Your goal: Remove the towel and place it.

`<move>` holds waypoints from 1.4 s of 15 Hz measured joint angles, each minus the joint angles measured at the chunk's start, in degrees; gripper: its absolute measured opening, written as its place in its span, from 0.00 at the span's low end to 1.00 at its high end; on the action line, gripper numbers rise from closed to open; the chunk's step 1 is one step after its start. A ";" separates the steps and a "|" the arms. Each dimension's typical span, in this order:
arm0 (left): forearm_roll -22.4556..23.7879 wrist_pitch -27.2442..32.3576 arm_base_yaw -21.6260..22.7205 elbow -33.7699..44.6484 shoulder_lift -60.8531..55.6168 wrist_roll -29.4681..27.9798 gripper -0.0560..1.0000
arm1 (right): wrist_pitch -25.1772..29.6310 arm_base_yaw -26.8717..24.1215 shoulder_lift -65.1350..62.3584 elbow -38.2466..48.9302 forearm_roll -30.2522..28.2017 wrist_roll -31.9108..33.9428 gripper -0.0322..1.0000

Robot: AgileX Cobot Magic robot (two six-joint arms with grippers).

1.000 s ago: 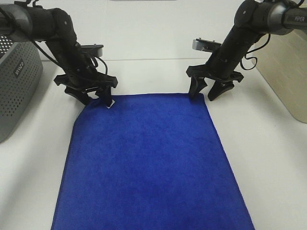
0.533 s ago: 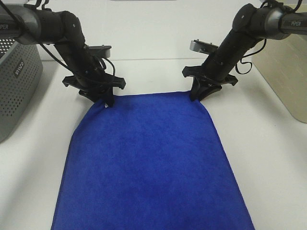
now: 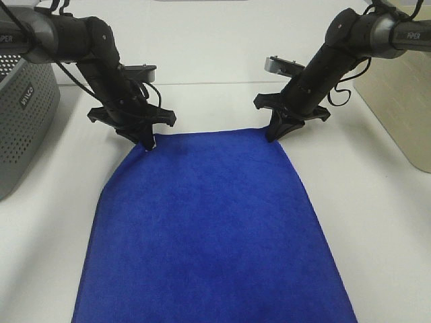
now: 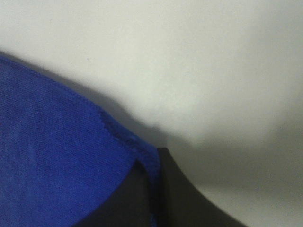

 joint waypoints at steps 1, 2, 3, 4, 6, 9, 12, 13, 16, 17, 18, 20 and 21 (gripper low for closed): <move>0.40 0.40 0.00 -0.74 0.17 0.11 0.06 | -0.52 0.00 0.00 0.00 -0.06 -0.06 0.05; 1.43 1.32 -0.06 -2.12 0.63 0.23 0.06 | -0.86 0.00 0.00 -0.29 -0.17 -0.23 0.05; 3.04 1.78 -0.40 -3.90 1.15 0.29 0.06 | -1.66 0.00 0.00 -0.97 -0.86 -0.40 0.05; 4.87 1.78 -0.46 -5.90 1.78 0.29 0.06 | -2.52 0.00 0.00 -2.06 -1.26 -0.40 0.05; 7.79 0.34 -0.46 -10.03 2.64 0.46 0.06 | -4.93 0.00 -0.34 -5.67 -2.41 -1.03 0.05; 11.63 -5.56 -0.46 -16.27 2.69 0.69 0.06 | -7.91 0.00 -0.52 -11.57 -3.50 -2.46 0.05; 14.55 -12.83 -0.46 -19.42 2.69 0.80 0.06 | -11.29 0.00 -0.52 -13.64 -3.61 -2.81 0.05; 15.18 -15.07 -0.46 -19.71 2.69 1.32 0.06 | -11.92 0.00 -0.52 -13.64 -3.67 -2.92 0.05; 15.58 -20.86 -0.46 -19.71 2.69 2.01 0.06 | -15.01 0.00 -0.52 -13.64 -4.01 -3.61 0.05; 15.93 -22.12 -0.46 -19.71 2.81 2.01 0.06 | -16.10 0.00 -0.52 -13.64 -4.13 -4.24 0.05; 16.56 -23.49 -0.46 -19.71 3.21 2.06 0.06 | -18.51 0.00 -0.52 -13.64 -4.13 -5.10 0.05; 16.90 -24.01 -0.46 -19.71 3.67 2.06 0.06 | -20.28 0.00 -0.52 -13.64 -4.53 -5.56 0.05; 16.96 -25.15 -0.46 -19.71 4.01 2.06 0.06 | -21.20 0.00 -0.52 -13.64 -4.53 -5.73 0.05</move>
